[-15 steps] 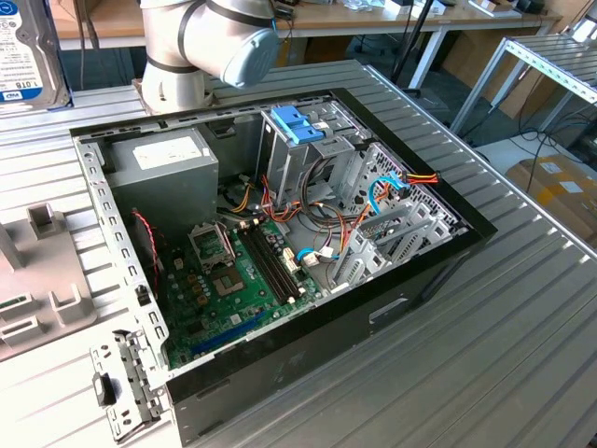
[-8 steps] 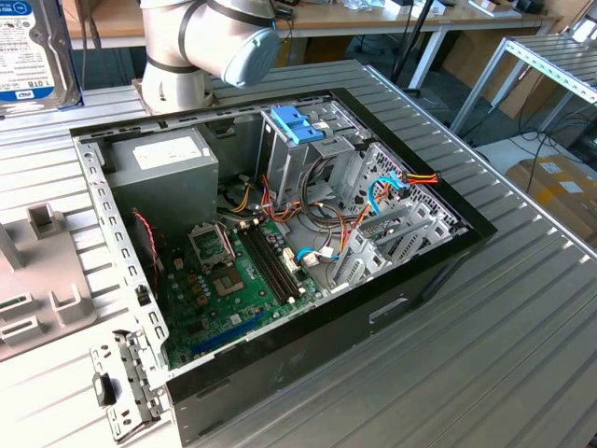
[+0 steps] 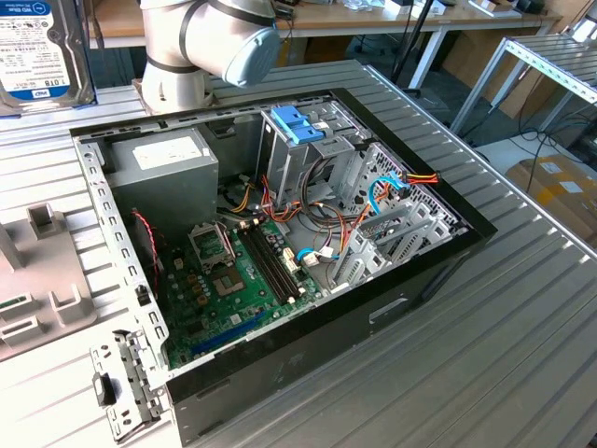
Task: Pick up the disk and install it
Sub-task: 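Pick up the disk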
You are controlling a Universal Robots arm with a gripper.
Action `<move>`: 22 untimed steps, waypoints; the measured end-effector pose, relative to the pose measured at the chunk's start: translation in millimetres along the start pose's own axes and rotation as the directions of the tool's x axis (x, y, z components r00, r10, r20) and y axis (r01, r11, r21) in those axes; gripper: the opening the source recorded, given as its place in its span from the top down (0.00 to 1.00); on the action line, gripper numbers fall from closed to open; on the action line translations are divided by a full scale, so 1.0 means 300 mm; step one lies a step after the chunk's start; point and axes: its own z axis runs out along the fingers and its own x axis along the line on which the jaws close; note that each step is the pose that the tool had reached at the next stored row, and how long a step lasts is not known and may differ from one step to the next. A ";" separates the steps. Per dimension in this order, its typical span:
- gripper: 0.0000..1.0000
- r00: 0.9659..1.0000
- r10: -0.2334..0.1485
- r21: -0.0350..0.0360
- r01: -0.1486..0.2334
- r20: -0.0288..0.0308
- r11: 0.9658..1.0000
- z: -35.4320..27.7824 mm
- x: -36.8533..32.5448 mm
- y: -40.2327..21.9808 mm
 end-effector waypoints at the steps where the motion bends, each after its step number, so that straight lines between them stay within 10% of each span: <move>1: 0.63 1.000 0.000 0.000 0.000 0.000 1.000 0.000 0.000 -0.005; 22: 0.63 1.000 0.000 0.000 0.000 -0.005 1.000 0.000 -0.001 -0.137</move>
